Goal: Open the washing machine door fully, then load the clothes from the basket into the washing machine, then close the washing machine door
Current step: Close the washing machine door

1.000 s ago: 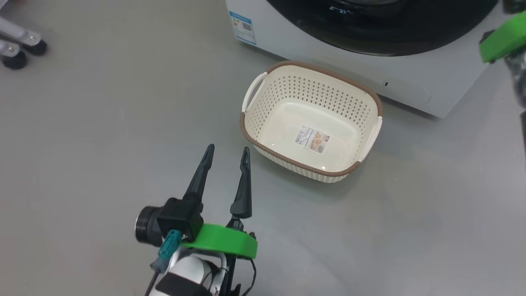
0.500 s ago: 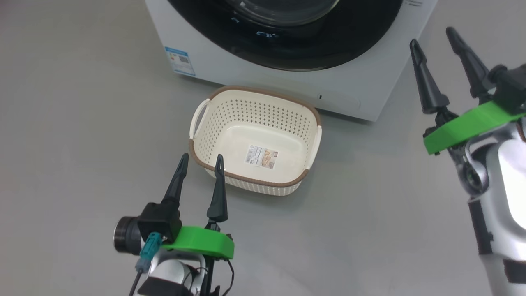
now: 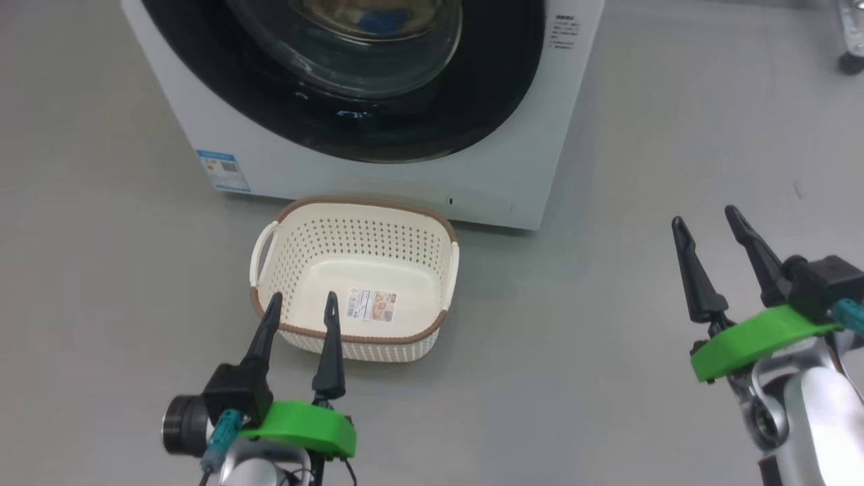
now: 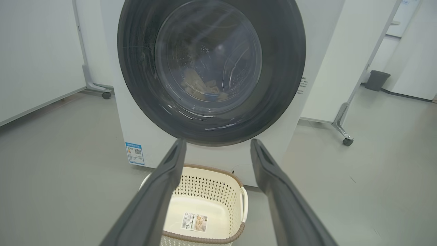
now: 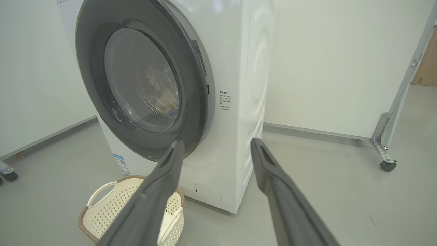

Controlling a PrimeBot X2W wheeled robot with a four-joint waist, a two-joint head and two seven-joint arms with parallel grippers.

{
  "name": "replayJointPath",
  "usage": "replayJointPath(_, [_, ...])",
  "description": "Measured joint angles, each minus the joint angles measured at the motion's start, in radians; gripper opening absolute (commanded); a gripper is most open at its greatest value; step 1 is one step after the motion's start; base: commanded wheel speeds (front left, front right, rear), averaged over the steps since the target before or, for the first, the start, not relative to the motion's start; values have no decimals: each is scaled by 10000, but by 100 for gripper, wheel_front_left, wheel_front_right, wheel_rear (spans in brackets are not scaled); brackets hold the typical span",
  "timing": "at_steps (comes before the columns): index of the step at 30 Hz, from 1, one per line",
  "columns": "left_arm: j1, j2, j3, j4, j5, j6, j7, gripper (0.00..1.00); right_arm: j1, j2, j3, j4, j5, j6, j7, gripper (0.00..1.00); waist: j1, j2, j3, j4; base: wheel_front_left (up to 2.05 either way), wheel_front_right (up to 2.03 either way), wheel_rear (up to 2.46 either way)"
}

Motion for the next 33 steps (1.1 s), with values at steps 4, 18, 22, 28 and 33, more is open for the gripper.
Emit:
replayJointPath(4, [393, 107, 134, -31, -115, 98, 10, 100, 809, 178, -245, -554, -65, 0, 117, 100, 0, 0, -262, -366, 0, 0, 0])
replayJointPath(18, [1126, 362, 278, -447, -378, 364, 192, 100, 3054, 334, -502, -2596, 119, 0, 867, 100, 0, 0, -768, -1258, 0, 0, 0])
replayJointPath(22, [1127, 403, 280, -577, -378, 431, 267, 100, 3172, 339, -621, -2892, 169, 0, 968, 100, 0, 0, -779, -1367, 0, 0, 0])
replayJointPath(28, [1230, 435, 274, -654, -378, 527, 282, 100, 3398, 347, -665, -3095, 190, 0, 1043, 100, 0, 0, -824, -1432, 0, 0, 0])
replayJointPath(33, [1317, 493, 242, -738, -378, 587, 362, 100, 3443, 351, -685, -3166, 194, 0, 1055, 100, 0, 0, -747, -1418, 0, 0, 0])
